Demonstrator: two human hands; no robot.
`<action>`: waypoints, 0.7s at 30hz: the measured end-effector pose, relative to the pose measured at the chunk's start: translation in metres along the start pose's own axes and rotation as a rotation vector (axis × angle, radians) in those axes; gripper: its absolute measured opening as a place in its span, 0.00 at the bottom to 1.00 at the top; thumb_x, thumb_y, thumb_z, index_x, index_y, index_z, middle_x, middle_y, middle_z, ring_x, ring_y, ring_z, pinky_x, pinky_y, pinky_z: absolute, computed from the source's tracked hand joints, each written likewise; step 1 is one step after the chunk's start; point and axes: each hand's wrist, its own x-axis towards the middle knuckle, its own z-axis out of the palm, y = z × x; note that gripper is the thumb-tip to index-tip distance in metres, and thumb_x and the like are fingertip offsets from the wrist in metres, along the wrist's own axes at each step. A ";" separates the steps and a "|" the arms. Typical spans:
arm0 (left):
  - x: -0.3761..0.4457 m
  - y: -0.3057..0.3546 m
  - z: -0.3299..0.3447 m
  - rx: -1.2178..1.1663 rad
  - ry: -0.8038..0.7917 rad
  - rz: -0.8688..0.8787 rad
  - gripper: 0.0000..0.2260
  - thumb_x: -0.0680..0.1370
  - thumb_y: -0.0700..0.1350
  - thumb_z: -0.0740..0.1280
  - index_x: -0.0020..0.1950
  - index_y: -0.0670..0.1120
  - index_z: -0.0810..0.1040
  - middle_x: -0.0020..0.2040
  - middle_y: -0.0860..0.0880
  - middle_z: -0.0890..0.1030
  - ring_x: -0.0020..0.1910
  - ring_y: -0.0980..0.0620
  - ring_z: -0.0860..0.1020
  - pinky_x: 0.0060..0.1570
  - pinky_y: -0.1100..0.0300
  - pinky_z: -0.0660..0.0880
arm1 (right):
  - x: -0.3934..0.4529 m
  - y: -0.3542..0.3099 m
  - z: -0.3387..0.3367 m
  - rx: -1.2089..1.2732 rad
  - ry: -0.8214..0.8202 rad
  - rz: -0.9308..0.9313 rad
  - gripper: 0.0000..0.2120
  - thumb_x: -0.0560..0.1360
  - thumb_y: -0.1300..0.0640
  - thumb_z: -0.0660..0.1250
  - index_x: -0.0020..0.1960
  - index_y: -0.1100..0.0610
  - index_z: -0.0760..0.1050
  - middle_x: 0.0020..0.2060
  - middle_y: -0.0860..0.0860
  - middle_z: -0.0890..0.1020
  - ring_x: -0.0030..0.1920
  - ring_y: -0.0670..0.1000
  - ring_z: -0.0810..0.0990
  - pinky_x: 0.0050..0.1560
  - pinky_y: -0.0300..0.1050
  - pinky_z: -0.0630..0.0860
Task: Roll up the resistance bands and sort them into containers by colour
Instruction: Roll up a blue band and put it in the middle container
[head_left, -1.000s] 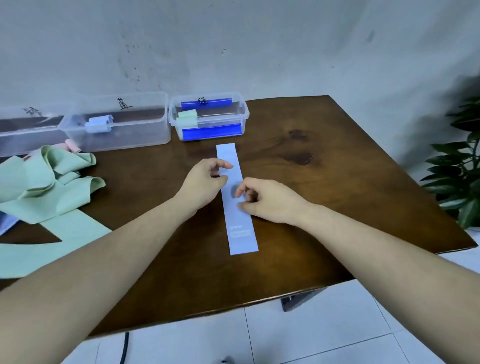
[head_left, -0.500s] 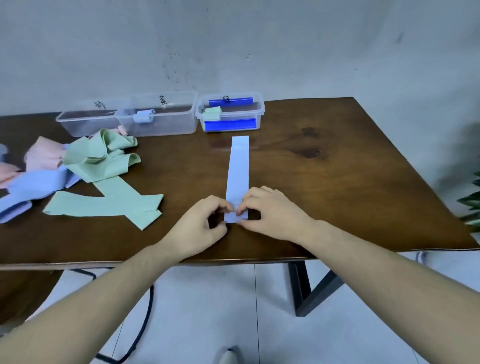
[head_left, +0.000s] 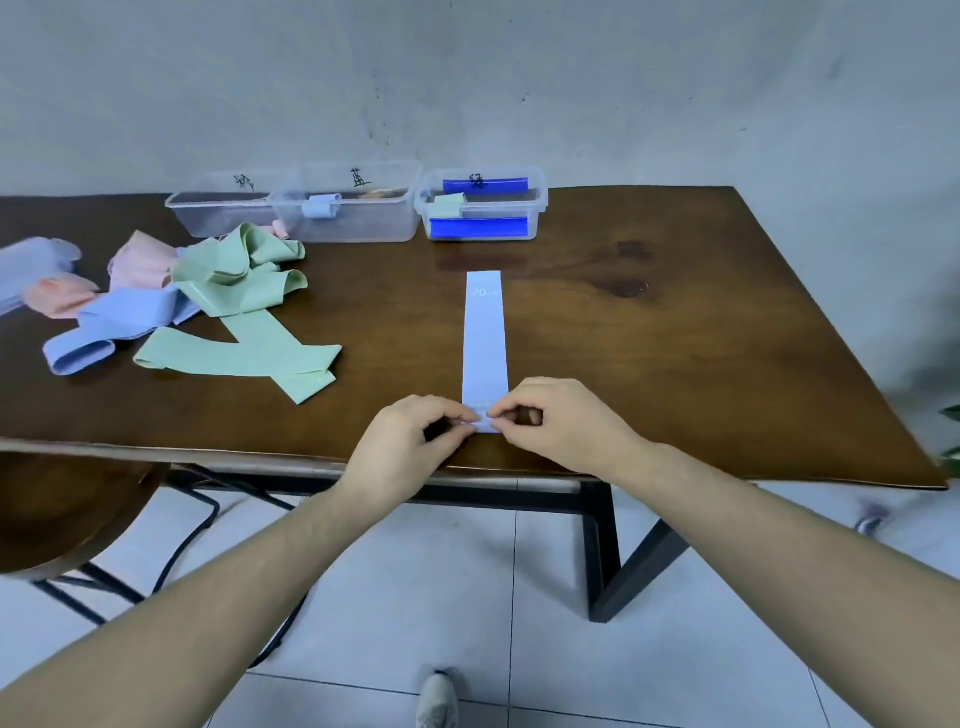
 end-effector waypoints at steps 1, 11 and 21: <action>0.000 0.001 0.000 -0.030 0.005 -0.036 0.05 0.76 0.43 0.73 0.50 0.52 0.84 0.45 0.58 0.83 0.48 0.57 0.79 0.50 0.63 0.75 | 0.000 -0.001 -0.001 0.013 -0.004 0.019 0.05 0.76 0.58 0.72 0.50 0.54 0.85 0.37 0.36 0.77 0.40 0.35 0.76 0.42 0.29 0.68; 0.004 -0.005 0.000 0.100 -0.046 0.153 0.06 0.78 0.41 0.71 0.52 0.48 0.84 0.48 0.55 0.81 0.49 0.57 0.77 0.51 0.62 0.75 | 0.001 -0.005 0.004 -0.070 -0.025 0.037 0.04 0.77 0.57 0.70 0.50 0.52 0.84 0.44 0.42 0.77 0.42 0.34 0.74 0.42 0.28 0.66; 0.012 -0.015 -0.003 0.194 -0.105 0.335 0.06 0.76 0.41 0.72 0.53 0.45 0.85 0.50 0.51 0.77 0.43 0.50 0.78 0.46 0.58 0.76 | -0.005 0.001 0.014 -0.367 0.076 -0.192 0.08 0.78 0.52 0.69 0.51 0.54 0.84 0.48 0.46 0.76 0.46 0.48 0.70 0.51 0.41 0.73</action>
